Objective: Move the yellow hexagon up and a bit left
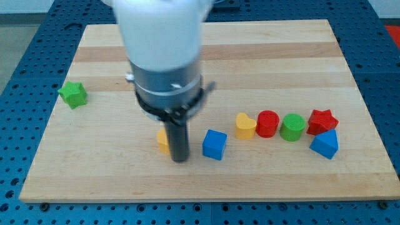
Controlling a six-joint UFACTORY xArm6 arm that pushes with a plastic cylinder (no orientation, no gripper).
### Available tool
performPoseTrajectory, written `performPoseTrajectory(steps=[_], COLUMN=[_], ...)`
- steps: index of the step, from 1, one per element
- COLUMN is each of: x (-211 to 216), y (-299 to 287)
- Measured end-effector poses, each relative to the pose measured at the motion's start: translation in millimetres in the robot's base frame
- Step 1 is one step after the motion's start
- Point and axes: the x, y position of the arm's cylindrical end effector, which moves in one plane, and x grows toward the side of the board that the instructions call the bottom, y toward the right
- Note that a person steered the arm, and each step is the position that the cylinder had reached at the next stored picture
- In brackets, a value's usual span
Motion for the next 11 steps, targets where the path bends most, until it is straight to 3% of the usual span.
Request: performPoseTrajectory(steps=[2,4,5,6,7,9,10,11], x=[-15.8,-56.6,-55.2,-12.0,2.4,-62.9,-105.4,-118.0], y=[-21.4,-136.0,-140.9,-125.3,-77.1,-48.1,-66.5,-92.9])
